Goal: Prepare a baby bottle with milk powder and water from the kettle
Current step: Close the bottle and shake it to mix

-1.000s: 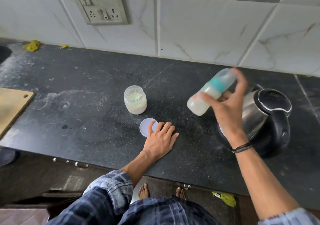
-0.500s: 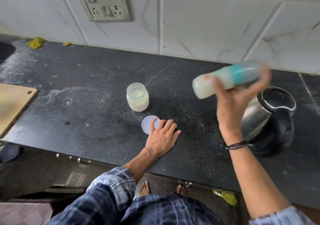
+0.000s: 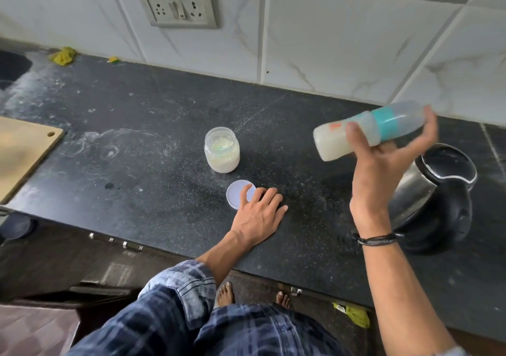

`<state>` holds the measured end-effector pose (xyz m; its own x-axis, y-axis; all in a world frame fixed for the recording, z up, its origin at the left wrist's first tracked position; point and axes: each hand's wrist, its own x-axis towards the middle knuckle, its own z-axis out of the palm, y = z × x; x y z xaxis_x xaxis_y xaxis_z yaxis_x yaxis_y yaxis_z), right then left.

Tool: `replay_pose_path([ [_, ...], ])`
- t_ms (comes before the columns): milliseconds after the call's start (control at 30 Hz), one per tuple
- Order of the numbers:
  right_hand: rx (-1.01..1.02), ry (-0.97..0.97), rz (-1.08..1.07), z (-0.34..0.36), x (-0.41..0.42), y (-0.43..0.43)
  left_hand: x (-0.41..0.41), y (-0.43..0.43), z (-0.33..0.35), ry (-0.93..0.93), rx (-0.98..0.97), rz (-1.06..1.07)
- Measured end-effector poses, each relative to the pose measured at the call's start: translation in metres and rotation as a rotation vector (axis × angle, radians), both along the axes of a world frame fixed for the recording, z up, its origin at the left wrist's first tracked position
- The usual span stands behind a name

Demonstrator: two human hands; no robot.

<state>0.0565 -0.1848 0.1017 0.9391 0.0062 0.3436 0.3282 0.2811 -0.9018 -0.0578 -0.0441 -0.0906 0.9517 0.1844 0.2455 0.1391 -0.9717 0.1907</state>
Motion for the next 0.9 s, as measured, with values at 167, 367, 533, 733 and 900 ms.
replay_pose_path([
  [167,-0.373,-0.009,0.167,-0.004,0.001,-0.001,0.0,0.001,-0.001,0.007,-0.01,-0.014],
  [367,-0.284,0.006,0.112,-0.005,0.008,0.0,-0.001,0.0,0.0,0.0,-0.002,-0.011],
  [533,0.017,-0.054,-0.057,-0.002,0.005,-0.003,-0.001,0.0,0.002,-0.009,0.017,-0.001],
  [733,-0.287,-0.032,0.16,-0.012,-0.007,-0.009,0.001,0.001,-0.001,-0.005,0.011,-0.013],
  [900,-0.107,-0.066,0.002,-0.007,-0.003,-0.004,0.0,0.001,-0.003,-0.001,0.012,-0.015],
])
